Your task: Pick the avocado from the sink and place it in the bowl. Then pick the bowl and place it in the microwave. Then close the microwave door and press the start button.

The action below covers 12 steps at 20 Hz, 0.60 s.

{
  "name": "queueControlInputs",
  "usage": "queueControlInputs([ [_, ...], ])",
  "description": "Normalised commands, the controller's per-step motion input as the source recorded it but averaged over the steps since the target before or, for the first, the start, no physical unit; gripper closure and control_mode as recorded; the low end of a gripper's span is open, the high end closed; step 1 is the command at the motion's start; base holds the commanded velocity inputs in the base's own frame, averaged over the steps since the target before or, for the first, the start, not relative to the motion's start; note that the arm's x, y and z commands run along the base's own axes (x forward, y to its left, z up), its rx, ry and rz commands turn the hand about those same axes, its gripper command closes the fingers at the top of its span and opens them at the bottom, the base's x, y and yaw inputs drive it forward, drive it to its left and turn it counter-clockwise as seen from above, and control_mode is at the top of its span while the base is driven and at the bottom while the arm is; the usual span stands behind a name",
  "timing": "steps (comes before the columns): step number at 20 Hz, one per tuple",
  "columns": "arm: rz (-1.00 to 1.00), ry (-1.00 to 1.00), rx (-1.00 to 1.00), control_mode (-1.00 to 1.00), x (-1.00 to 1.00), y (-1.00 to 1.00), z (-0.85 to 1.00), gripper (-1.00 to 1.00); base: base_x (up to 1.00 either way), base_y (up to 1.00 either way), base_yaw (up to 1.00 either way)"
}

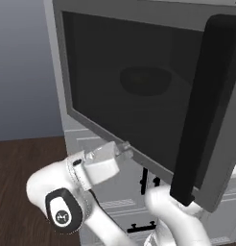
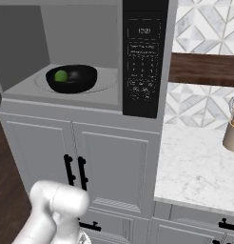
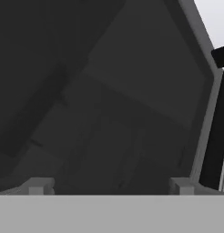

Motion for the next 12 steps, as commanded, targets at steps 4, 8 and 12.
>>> queueControlInputs([
  [4,0.26,0.0,0.05,-1.0,-0.17,-0.91,0.24,-1.0,0.0,0.0,0.0],
  [8,0.29,0.02,0.07,-1.0,-0.01,-0.89,0.37,-1.0,0.0,0.0,0.0],
  [12,0.3,0.04,0.08,-1.0,0.11,-0.78,0.37,-1.0,0.0,0.0,0.0],
])
